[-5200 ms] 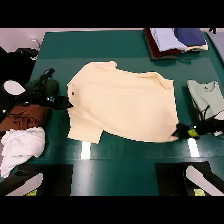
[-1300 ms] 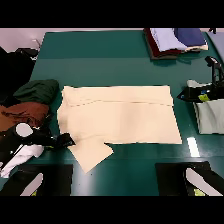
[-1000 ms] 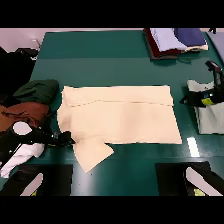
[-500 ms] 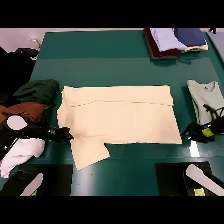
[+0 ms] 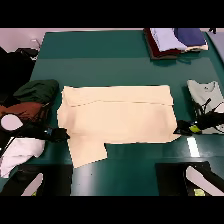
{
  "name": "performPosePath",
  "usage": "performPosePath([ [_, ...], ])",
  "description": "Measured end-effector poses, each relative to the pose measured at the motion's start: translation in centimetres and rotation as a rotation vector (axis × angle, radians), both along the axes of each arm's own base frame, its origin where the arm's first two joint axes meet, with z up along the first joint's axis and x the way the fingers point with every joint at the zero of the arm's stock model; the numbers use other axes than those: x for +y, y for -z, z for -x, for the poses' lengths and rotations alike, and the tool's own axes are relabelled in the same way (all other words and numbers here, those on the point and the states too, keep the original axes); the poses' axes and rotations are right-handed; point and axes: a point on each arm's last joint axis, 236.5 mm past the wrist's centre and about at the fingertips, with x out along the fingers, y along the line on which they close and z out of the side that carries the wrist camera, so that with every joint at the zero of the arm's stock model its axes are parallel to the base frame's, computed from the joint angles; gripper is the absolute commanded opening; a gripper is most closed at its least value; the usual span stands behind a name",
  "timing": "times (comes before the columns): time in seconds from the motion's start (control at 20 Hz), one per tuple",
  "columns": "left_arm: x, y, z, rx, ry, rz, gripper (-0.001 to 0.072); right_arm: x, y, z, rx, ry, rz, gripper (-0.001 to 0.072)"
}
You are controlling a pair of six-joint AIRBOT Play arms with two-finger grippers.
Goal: Fold the shirts.
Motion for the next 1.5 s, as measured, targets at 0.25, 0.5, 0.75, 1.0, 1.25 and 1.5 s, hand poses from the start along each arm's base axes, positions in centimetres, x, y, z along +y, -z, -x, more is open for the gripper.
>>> performPosePath([
  [0.25, 1.1, -2.0, 2.7, -0.008, 0.03, -0.05, 0.0022, -1.6, -4.3, 0.8, -0.104, -0.086, 0.139, 0.0016],
  [0.5, 2.2, -4.1, -1.4, -0.131, -0.02, -0.1, 0.0023, -2.8, -7.1, -1.6, -0.212, -0.103, 0.212, 0.0016],
  [0.75, 3.7, -5.3, -10.4, -0.239, -0.072, -0.169, 0.0023, -3.0, -8.0, -8.5, -0.261, -0.129, 0.229, 0.0016],
  [1.0, 4.2, -4.7, -19.3, -0.283, -0.095, -0.203, 0.0024, -2.8, -6.9, -15.5, -0.25, -0.124, 0.212, 0.0018],
  [1.25, 4.6, -3.2, -24.0, -0.303, -0.125, -0.215, 0.0567, -1.6, -6.4, -21.1, -0.284, -0.073, 0.112, 0.054],
  [1.5, 4.3, -3.4, -24.8, -0.285, -0.147, -0.2, 0.0037, -2.3, -7.1, -23.0, -0.307, 0.001, -0.02, 0.054],
])
